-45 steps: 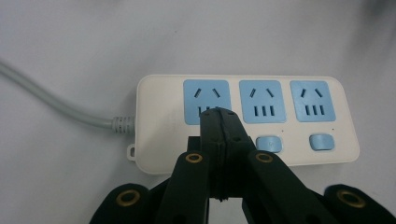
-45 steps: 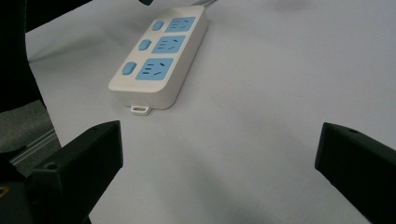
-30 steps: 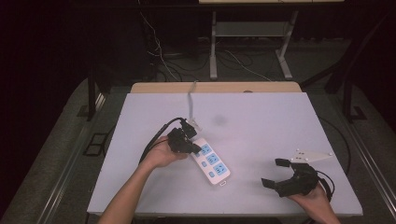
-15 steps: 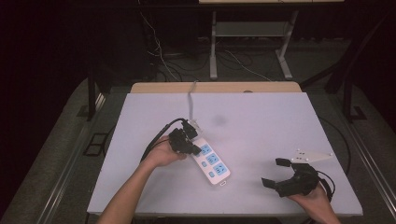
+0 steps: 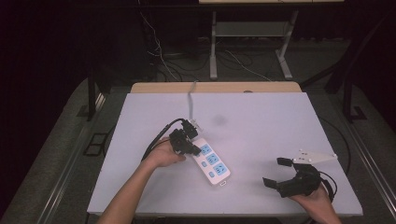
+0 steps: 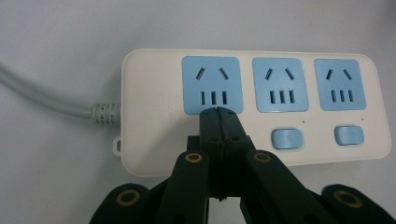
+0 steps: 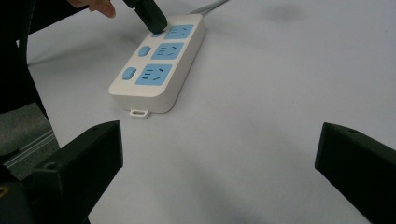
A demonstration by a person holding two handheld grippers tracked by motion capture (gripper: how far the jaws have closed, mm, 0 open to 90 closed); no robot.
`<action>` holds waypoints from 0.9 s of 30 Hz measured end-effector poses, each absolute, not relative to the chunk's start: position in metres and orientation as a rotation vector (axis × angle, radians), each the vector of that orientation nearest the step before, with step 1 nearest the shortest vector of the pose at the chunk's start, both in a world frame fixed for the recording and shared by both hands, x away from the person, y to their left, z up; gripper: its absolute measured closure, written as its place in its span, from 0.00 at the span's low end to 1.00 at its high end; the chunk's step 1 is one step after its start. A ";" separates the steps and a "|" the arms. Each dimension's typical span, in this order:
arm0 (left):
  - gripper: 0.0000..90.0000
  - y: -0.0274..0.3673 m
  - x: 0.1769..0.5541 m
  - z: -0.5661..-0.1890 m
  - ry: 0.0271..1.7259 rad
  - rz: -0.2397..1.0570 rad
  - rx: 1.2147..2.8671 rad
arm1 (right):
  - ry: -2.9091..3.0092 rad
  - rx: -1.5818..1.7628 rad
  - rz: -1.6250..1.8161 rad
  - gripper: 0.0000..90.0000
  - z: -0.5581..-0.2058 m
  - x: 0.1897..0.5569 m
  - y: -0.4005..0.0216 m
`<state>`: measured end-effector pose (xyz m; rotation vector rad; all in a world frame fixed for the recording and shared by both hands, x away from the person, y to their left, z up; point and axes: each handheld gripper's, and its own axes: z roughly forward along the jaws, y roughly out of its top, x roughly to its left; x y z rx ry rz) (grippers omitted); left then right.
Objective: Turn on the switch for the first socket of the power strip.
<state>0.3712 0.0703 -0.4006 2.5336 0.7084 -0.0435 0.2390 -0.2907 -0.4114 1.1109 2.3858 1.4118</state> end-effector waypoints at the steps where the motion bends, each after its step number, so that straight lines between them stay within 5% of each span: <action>1: 0.99 0.070 0.371 -0.401 0.707 -0.042 2.533 | 2.387 1.109 1.411 0.01 -0.412 0.239 -0.291; 27: 0.99 0.070 0.370 -0.398 0.695 -0.021 2.521 | 2.385 1.117 1.410 0.01 -0.413 0.241 -0.292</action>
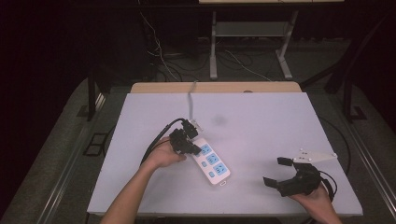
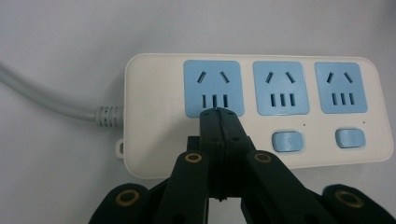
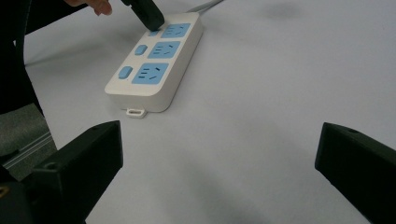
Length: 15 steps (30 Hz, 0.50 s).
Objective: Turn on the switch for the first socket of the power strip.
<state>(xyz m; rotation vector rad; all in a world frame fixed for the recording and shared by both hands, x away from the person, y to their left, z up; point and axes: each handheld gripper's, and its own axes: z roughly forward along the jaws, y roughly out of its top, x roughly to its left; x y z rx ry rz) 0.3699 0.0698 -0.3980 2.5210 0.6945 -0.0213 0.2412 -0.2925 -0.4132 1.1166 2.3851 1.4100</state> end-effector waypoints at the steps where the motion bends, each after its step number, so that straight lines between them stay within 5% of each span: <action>1: 0.99 0.070 0.370 -0.396 0.692 -0.018 2.506 | 2.385 1.117 1.410 0.01 -0.413 0.241 -0.292; 15: 0.99 0.078 0.371 -0.371 0.691 0.074 2.450 | 2.381 1.125 1.412 0.01 -0.413 0.241 -0.293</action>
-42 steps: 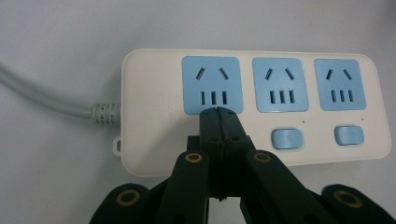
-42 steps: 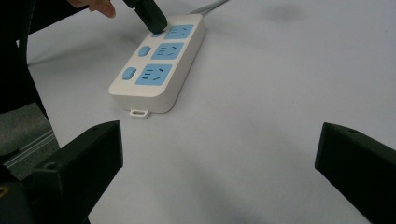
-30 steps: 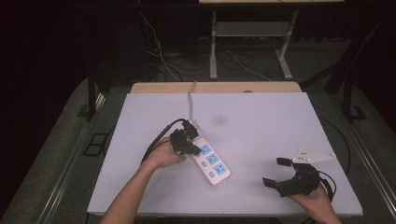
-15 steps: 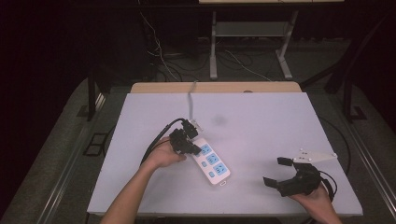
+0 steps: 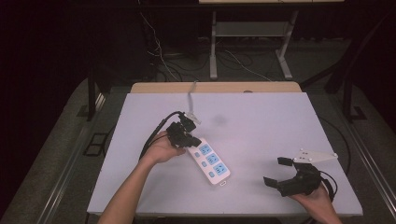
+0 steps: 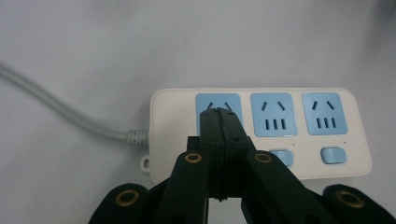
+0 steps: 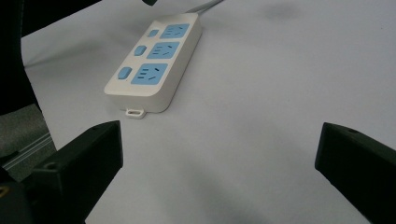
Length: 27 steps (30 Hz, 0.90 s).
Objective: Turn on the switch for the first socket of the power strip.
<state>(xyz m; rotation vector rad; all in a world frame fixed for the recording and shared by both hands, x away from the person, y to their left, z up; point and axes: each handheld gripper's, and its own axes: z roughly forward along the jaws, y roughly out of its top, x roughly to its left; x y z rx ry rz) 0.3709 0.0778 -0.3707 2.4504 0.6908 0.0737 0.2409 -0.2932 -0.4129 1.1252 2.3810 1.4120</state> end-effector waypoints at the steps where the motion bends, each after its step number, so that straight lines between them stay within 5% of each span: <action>1: 0.99 0.079 0.371 -0.370 0.695 0.079 2.448 | 2.381 1.125 1.412 0.01 -0.413 0.241 -0.293; 27: 0.95 0.116 0.352 -0.339 0.741 0.174 2.349 | 2.381 1.120 1.415 0.01 -0.412 0.240 -0.293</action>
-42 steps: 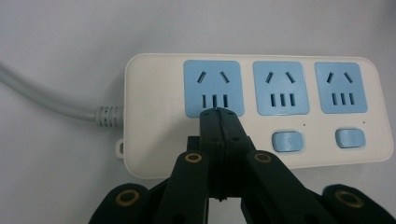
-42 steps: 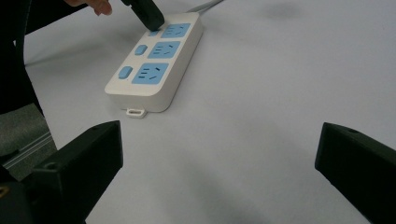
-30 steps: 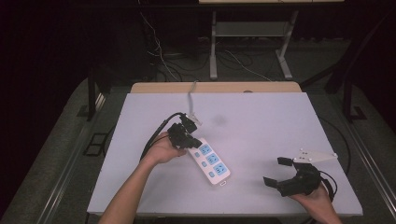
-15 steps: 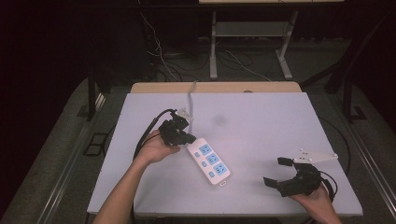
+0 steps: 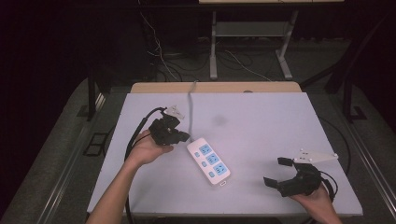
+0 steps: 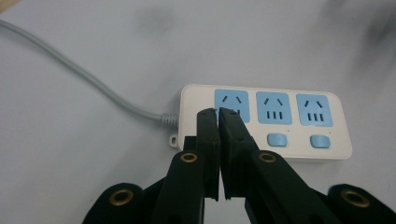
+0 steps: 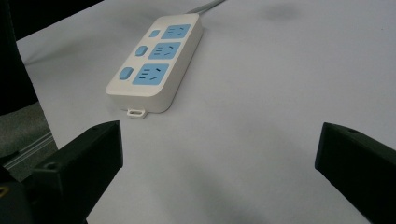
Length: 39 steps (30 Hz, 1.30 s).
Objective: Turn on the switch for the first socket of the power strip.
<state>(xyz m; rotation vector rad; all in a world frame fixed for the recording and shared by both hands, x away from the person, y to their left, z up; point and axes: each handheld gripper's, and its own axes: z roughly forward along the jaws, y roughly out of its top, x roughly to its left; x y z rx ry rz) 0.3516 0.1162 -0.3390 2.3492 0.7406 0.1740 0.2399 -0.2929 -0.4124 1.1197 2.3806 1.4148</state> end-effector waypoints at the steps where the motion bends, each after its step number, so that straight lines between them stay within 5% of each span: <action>1: 0.95 0.118 0.350 -0.338 0.740 0.177 2.347 | 2.381 1.118 1.416 0.01 -0.412 0.240 -0.293; 19: 0.57 0.153 0.316 -0.329 0.822 0.258 2.214 | 2.384 1.117 1.416 0.01 -0.413 0.240 -0.291; 25: 0.25 0.169 0.305 -0.337 0.863 0.221 2.181 | 2.387 1.117 1.415 0.01 -0.413 0.240 -0.291; 32: 0.02 0.179 0.289 -0.347 0.893 0.215 2.126 | 2.390 1.115 1.413 0.01 -0.414 0.240 -0.290; 39: 0.00 0.184 0.275 -0.358 0.901 0.228 2.052 | 2.392 1.119 1.411 0.01 -0.414 0.240 -0.290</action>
